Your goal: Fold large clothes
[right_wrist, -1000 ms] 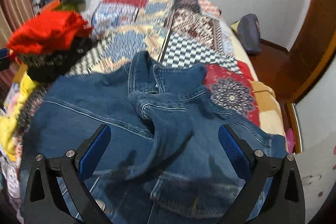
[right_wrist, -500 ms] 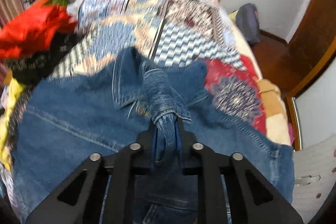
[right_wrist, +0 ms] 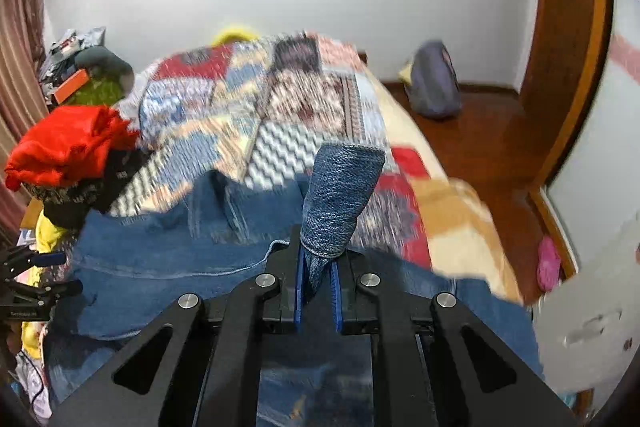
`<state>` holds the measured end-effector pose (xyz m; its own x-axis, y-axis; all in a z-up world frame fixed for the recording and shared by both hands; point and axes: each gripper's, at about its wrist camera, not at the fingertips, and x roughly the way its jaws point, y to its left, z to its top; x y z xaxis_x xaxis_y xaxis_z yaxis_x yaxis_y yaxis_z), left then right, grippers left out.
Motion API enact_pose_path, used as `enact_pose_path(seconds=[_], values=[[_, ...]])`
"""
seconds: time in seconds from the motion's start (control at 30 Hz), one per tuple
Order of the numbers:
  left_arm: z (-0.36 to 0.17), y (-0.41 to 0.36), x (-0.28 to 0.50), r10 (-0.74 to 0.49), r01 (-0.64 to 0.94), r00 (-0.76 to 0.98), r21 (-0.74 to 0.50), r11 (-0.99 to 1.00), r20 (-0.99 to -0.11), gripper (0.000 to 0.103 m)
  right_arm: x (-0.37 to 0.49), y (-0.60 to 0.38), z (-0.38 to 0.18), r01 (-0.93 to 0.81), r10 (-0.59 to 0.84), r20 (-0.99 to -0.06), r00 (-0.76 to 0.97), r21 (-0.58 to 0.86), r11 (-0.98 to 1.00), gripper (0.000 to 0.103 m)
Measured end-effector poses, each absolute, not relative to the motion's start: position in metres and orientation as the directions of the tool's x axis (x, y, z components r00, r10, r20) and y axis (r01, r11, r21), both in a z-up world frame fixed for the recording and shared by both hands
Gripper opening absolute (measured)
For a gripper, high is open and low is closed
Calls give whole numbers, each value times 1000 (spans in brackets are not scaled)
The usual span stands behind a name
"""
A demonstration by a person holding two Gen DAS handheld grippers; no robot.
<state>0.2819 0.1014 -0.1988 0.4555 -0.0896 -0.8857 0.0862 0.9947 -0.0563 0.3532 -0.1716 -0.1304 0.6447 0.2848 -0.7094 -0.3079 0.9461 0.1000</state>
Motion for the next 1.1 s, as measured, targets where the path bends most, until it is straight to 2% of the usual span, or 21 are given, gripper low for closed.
enact_pose_path(seconds=[0.27, 0.37, 0.4, 0.5, 0.63, 0.97, 1.1], values=[[-223, 79, 288, -85, 86, 428, -53, 995, -900, 71, 351, -201, -206, -237, 271, -838, 475, 175, 956, 10], [-224, 81, 289, -91, 65, 428, -70, 995, -899, 71, 345, -211, -219, -212, 276, -852, 446, 199, 957, 16], [-224, 82, 290, -92, 60, 428, -74, 995, -899, 71, 344, -212, -220, -205, 268, -855, 443, 195, 959, 21], [-224, 81, 290, -85, 50, 433, -71, 996, -898, 71, 342, -215, -219, -176, 238, -868, 436, 177, 968, 29], [-221, 78, 292, -63, 42, 442, -50, 998, -895, 71, 339, -229, -214, -141, 255, -869, 423, 215, 966, 34], [-185, 53, 298, -67, 81, 530, -28, 996, -845, 71, 322, -262, -169, -70, 225, -812, 538, 224, 972, 35], [-162, 35, 300, -73, 103, 588, -15, 995, -806, 71, 312, -287, -152, 4, 167, -785, 597, 211, 977, 49]])
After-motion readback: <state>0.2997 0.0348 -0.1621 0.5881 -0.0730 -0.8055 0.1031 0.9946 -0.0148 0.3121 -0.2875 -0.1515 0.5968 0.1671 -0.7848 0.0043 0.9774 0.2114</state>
